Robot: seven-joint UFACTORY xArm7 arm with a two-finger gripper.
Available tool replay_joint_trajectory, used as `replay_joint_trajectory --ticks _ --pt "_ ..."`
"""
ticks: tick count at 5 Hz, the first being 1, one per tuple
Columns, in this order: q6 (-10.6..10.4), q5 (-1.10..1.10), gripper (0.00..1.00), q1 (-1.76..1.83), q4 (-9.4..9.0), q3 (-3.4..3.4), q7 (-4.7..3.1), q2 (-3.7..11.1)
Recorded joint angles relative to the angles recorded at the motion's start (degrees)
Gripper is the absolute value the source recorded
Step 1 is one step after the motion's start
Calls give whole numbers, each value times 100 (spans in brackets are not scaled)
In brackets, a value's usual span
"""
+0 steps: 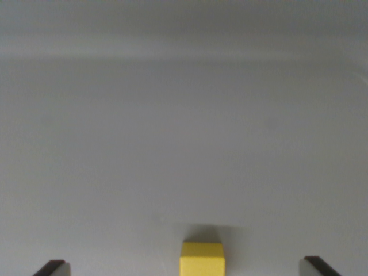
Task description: Pick yellow cube
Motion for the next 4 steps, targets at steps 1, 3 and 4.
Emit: replay_joint_trajectory --ticks 1,3,4 --pt "0 0 0 0 0 0 0 0" --pt "-263 43 0 -7 -235 -11 -72 51" --pt "-530 86 0 -13 -476 -23 -145 104"
